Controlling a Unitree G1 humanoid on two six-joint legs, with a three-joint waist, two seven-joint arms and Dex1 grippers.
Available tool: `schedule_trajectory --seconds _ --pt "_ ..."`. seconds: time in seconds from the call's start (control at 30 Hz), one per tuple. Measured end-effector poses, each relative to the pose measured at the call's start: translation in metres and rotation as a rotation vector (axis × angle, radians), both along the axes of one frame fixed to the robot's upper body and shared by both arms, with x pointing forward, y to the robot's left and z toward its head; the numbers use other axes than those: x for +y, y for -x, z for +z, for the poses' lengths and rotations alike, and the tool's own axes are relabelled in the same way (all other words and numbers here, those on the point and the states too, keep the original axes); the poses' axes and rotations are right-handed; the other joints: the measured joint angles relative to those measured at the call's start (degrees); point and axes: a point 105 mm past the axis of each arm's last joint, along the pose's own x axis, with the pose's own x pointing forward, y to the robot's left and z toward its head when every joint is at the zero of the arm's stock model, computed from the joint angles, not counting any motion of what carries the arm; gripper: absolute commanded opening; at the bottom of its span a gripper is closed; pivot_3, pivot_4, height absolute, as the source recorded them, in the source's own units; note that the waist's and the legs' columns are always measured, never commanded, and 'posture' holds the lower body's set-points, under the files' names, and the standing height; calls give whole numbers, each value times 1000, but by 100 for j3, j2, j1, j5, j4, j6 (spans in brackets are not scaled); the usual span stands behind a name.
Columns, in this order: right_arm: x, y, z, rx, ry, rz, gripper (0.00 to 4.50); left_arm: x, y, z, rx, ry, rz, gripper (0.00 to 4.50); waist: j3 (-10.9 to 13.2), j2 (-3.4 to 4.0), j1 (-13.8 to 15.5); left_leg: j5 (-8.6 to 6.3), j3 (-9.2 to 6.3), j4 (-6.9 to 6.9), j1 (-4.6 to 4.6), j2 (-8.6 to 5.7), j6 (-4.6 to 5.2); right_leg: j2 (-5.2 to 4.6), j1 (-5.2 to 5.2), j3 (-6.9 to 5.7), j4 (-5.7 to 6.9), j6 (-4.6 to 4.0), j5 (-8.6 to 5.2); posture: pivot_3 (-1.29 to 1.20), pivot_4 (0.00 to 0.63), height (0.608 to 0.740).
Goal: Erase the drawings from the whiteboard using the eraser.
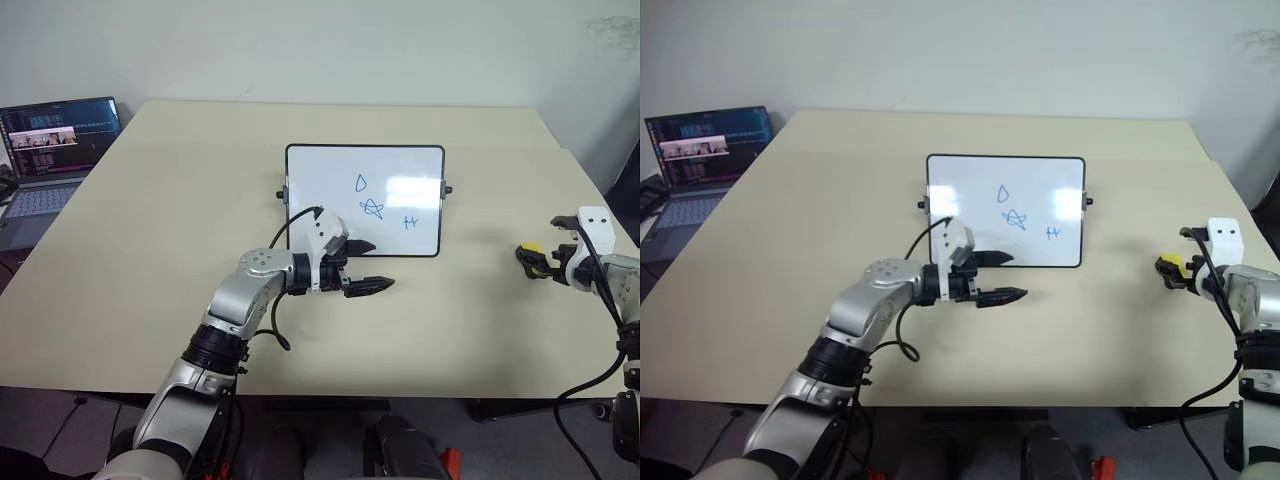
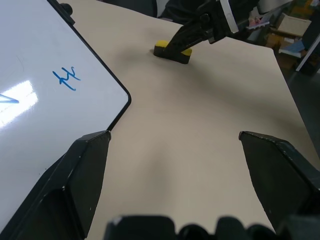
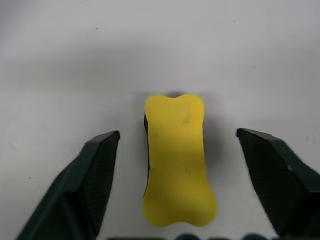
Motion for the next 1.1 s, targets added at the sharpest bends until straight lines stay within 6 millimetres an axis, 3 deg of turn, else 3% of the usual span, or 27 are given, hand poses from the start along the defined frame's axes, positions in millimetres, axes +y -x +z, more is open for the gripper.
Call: schedule_trajectory --seconds 0.23,0.5,0.57,0.9,1.0,1.1 --pt "-3 0 -1 1 13 -11 904 6 0 -2 13 -3 22 4500 0 0 -1 0 -1 0 0 0 0 0 0 -1 0 0 0 0 150 740" --pt "-1 -3 1 -12 30 -3 379 8 2 -2 13 -8 28 4500 0 0 -5 0 -1 3 2 0 0 0 3 0 1 0 0 0 150 740" --pt "1 -4 1 -13 27 3 16 8 1 -3 15 -9 32 4500 0 0 -3 0 -3 4 5 0 0 0 8 -3 1 0 0 0 150 740" --pt "5 -4 0 -18 26 19 16 10 1 -3 17 -14 35 4500 0 0 -3 0 -6 5 8 0 0 0 13 -6 0 0 0 0 150 740" --pt "7 -4 1 -26 17 24 630 10 1 -3 15 -16 34 4500 0 0 -3 0 -6 4 8 0 0 0 13 -6 0 0 0 0 150 740" --pt "7 -3 2 -31 -2 13 1609 10 1 -3 14 -17 34 4500 0 0 -1 0 -6 4 7 0 0 0 13 -6 0 0 0 0 150 740"
